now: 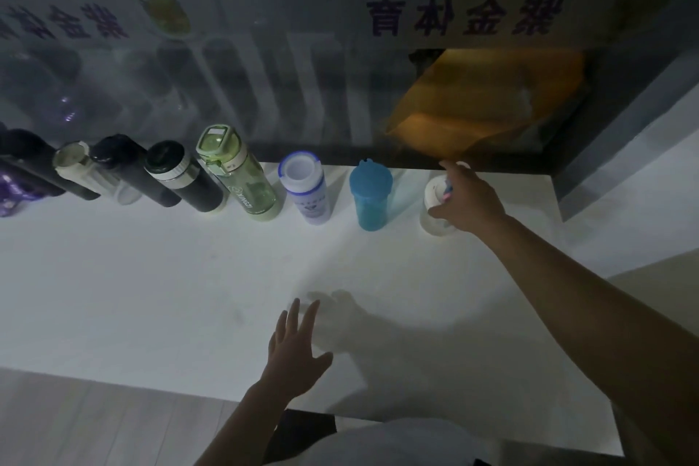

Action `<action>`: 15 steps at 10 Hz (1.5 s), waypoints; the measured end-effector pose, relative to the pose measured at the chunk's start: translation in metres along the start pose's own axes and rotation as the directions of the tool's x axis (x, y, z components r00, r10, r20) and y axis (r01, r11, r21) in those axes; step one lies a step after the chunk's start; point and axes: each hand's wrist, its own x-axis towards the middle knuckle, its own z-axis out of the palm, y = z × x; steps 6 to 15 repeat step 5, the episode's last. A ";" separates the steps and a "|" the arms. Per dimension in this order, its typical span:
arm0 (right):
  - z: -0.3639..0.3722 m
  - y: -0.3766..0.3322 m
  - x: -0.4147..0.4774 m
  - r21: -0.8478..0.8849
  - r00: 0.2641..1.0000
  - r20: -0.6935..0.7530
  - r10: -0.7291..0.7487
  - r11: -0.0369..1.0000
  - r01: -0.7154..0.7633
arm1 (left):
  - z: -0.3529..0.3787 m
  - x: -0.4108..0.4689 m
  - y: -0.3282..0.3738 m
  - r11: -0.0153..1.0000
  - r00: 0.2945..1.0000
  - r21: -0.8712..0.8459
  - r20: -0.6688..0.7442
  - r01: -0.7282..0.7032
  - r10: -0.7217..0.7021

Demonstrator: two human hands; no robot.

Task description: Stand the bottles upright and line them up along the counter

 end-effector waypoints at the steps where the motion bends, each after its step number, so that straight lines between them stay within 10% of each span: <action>1: -0.002 -0.001 -0.003 0.014 1.000 0.001 0.007 1.000 -0.007 | -0.006 -0.002 0.000 1.000 1.000 0.001 0.004 -0.008 0.008; 5: 0.015 -0.054 -0.103 -0.066 0.972 -0.228 -0.056 0.997 0.041 | -0.062 -0.012 -0.026 0.990 0.989 0.041 -0.052 -0.134 0.136; 15: 0.015 -0.054 -0.103 -0.066 0.972 -0.228 -0.056 0.997 0.041 | -0.062 -0.012 -0.026 0.990 0.989 0.041 -0.052 -0.134 0.136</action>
